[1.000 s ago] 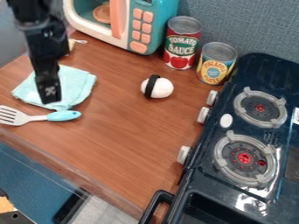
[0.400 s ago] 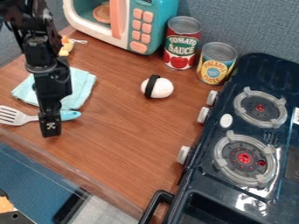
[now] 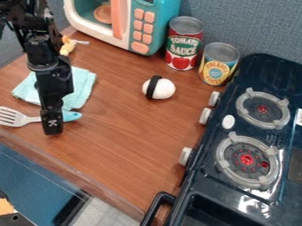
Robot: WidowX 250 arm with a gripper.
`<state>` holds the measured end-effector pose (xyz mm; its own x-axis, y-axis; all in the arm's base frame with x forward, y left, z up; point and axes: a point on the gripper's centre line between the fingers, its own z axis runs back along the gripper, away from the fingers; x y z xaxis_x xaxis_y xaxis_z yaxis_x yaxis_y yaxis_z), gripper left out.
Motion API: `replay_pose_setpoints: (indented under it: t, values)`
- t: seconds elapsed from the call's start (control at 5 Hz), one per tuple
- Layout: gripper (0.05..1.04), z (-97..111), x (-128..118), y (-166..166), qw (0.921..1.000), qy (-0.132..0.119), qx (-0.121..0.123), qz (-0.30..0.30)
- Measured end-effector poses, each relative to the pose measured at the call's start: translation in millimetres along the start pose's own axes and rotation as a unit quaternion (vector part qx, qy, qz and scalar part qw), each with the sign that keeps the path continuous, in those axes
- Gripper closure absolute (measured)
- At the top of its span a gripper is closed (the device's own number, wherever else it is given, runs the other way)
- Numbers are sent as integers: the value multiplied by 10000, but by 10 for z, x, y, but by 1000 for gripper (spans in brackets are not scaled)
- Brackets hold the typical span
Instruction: Move the spatula with blue handle to the right side of the table
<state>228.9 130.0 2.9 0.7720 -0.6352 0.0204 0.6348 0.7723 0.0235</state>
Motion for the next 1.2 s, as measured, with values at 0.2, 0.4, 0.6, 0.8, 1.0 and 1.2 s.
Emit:
replay_pose_setpoints:
  t: [0.2,0.4,0.6,0.8,1.0,1.2]
  values:
    - [427,-13,27,21,10000,-59,36,-62]
    - [727,-20,60,-10,9999,-68,40,-147]
    - [790,-25,65,-36,9998,-77,36,-157]
    - [791,-18,125,-117,9995,-14,40,-325]
    - [791,17,185,-236,9991,-9,-76,-414]
    - [791,283,320,-288,9989,-179,61,-440]
